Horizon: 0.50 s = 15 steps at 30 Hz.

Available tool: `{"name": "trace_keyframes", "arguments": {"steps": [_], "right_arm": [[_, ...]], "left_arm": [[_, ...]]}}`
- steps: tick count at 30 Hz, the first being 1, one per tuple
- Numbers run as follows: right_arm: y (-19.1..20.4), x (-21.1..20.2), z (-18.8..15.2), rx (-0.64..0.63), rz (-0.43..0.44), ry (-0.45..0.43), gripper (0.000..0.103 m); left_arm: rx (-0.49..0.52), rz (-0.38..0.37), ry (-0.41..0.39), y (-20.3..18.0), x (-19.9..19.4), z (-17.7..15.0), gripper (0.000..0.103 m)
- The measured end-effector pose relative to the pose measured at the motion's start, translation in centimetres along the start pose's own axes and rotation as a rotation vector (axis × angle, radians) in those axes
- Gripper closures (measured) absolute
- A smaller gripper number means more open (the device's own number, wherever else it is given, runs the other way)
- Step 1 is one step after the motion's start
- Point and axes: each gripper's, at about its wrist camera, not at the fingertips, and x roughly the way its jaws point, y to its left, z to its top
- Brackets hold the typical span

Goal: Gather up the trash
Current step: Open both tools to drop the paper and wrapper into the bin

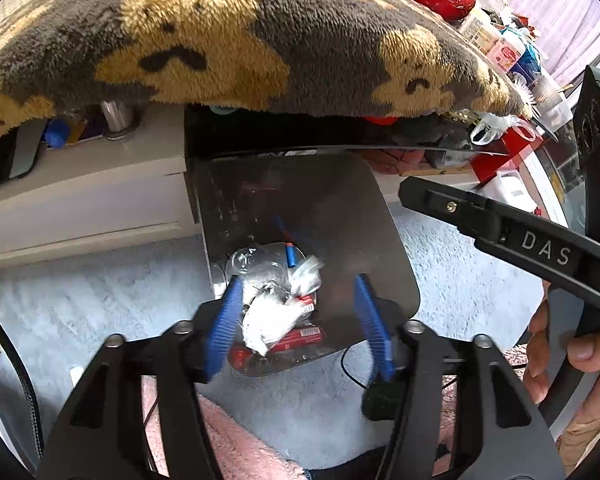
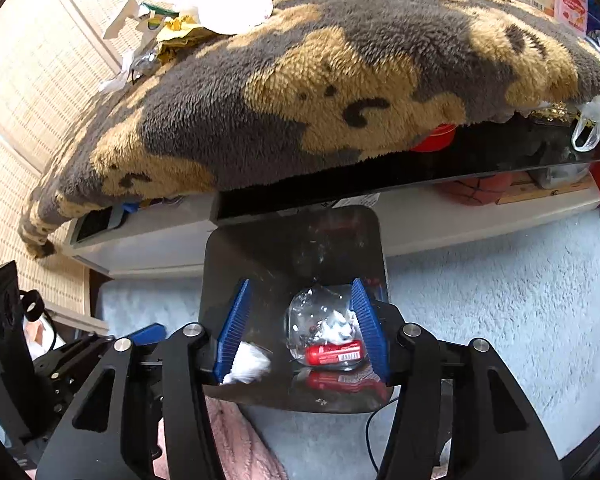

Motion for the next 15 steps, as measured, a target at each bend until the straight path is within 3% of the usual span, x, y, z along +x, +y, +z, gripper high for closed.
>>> {"name": "trace_keyframes", "arguments": {"steps": [2,4,5,7,15], "right_arm": [[-0.3,-0.4,0.0,0.008,-0.018,-0.013,0.030],[-0.6,-0.7,0.1,0.015,-0.042,-0.027,0.007],[-0.7,-0.9,0.1,0.015,-0.055,-0.036,0.004],[-0.7,-1.3,0.2,0.006,-0.058,-0.053,0.004],[-0.1,-2.8,0.5,0.005,-0.038,-0.110,0.004]], "left_arm": [[-0.001,0.014,-0.014,0.1,-0.5,0.1,0.028],[0.003,0.032,-0.028,0.2,-1.1,0.1,0.018],[0.006,0.039,-0.035,0.3,-1.3,0.1,0.013],[0.008,0.060,-0.048,0.3,-1.9,0.1,0.008],[-0.031,0.085,-0.117,2.2,-5.0,0.7,0.008]]}}
